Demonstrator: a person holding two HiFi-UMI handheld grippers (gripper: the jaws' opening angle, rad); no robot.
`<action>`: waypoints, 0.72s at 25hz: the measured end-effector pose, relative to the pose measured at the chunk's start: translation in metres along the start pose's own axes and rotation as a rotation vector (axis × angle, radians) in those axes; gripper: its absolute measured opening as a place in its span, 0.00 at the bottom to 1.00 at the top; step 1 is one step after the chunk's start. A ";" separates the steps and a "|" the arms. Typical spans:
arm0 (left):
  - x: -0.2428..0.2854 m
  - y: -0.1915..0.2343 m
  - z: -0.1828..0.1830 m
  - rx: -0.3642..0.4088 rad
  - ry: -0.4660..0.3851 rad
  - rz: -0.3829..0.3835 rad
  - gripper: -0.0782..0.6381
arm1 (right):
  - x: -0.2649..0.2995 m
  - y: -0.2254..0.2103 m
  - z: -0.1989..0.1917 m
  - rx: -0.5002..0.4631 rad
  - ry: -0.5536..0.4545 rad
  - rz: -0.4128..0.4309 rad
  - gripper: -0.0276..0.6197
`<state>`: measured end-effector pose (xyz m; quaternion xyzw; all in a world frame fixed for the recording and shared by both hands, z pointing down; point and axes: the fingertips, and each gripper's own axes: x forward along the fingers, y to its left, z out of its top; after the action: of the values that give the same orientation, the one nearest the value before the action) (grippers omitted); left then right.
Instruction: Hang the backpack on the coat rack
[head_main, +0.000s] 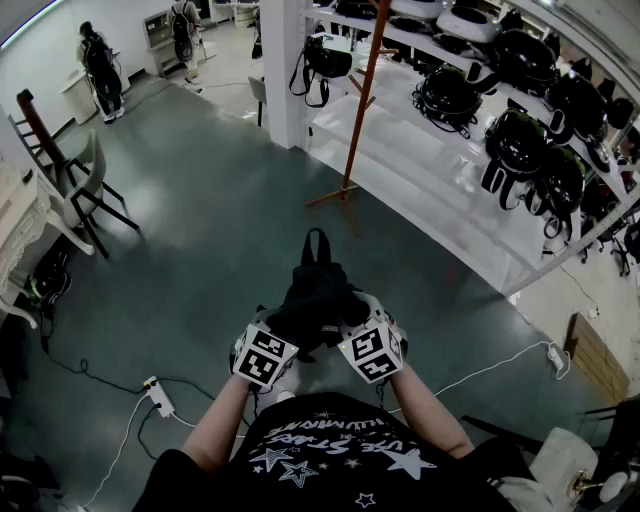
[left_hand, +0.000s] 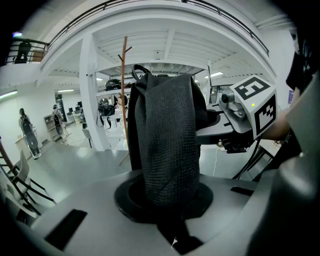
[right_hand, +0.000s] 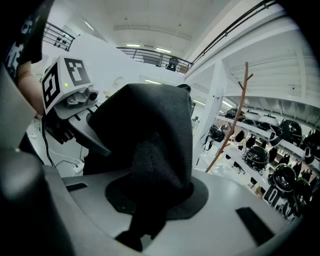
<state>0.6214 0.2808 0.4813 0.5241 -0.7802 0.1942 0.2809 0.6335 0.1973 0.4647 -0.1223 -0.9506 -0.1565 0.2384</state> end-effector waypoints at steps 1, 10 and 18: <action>-0.001 0.005 -0.002 -0.007 0.000 -0.002 0.19 | 0.004 0.002 0.002 0.000 0.004 0.000 0.18; -0.002 0.033 -0.017 -0.044 -0.006 -0.035 0.19 | 0.033 0.016 0.014 -0.010 0.037 0.011 0.18; -0.021 0.077 -0.040 -0.059 0.002 -0.042 0.19 | 0.069 0.048 0.036 -0.055 0.054 0.087 0.18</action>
<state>0.5657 0.3484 0.4980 0.5316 -0.7742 0.1659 0.3009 0.5739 0.2653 0.4801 -0.1656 -0.9330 -0.1754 0.2671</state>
